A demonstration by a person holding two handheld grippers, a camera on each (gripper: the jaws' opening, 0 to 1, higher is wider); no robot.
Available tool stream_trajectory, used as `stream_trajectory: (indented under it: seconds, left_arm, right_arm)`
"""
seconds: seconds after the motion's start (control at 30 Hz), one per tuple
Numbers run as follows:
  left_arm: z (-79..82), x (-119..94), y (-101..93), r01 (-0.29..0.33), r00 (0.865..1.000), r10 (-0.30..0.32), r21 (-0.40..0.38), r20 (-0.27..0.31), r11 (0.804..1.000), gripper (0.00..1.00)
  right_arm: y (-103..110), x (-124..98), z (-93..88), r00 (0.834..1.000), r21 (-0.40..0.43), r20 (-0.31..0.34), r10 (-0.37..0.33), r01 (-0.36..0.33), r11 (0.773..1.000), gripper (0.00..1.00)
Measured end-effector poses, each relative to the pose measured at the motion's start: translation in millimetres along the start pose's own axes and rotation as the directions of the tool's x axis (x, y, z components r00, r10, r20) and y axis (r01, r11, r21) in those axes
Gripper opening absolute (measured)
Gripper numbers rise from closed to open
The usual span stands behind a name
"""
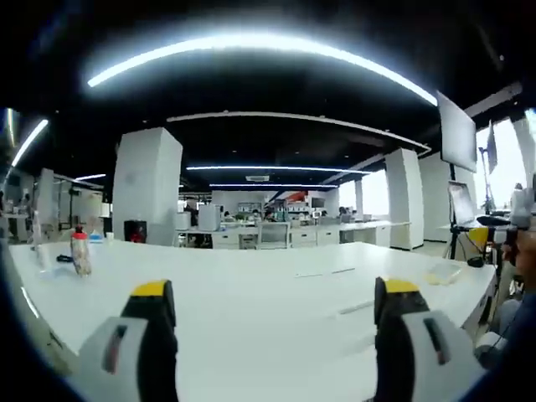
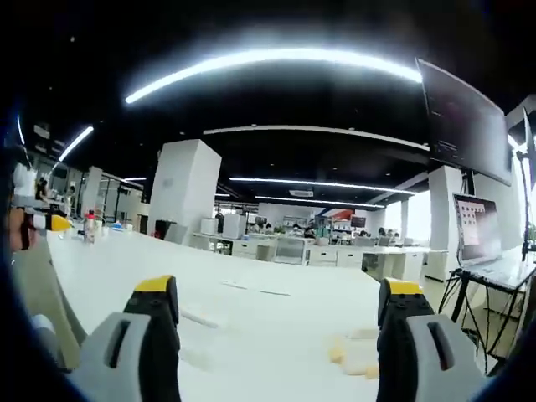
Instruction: Snap each plastic latch of the storage box into its locked position after aligning the lid with the box until every specified latch is closed and the lid sits flush.
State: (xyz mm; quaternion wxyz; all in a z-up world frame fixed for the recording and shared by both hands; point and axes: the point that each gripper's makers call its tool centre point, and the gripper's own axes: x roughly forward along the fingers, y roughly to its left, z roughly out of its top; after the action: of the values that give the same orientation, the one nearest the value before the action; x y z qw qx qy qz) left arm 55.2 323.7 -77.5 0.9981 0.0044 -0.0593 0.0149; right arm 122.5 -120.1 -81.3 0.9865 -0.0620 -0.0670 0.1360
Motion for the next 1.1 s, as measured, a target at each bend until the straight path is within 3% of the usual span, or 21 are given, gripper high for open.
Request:
stream_trajectory:
  seconds: [0.6,0.73,1.1]
  left_arm:
    - [-6.1,3.1,0.9,-0.007,1.000,0.008,0.021,-0.019,1.000,0.99]
    - [-5.6,3.4,1.4,-0.007,1.000,0.007,0.018,-0.015,1.000,0.99]
    - [-6.1,4.9,3.0,-0.018,1.000,0.018,0.032,-0.018,0.999,0.99]
  right_arm:
    - [-5.7,-2.6,-1.5,0.999,0.014,-0.014,-0.033,0.033,0.999,0.93]
    - [-3.1,-1.0,-2.4,1.000,0.029,-0.016,-0.023,0.023,0.999,0.98]
    - [-3.2,-0.4,-0.1,1.000,0.060,-0.003,-0.031,0.031,0.998,1.00]
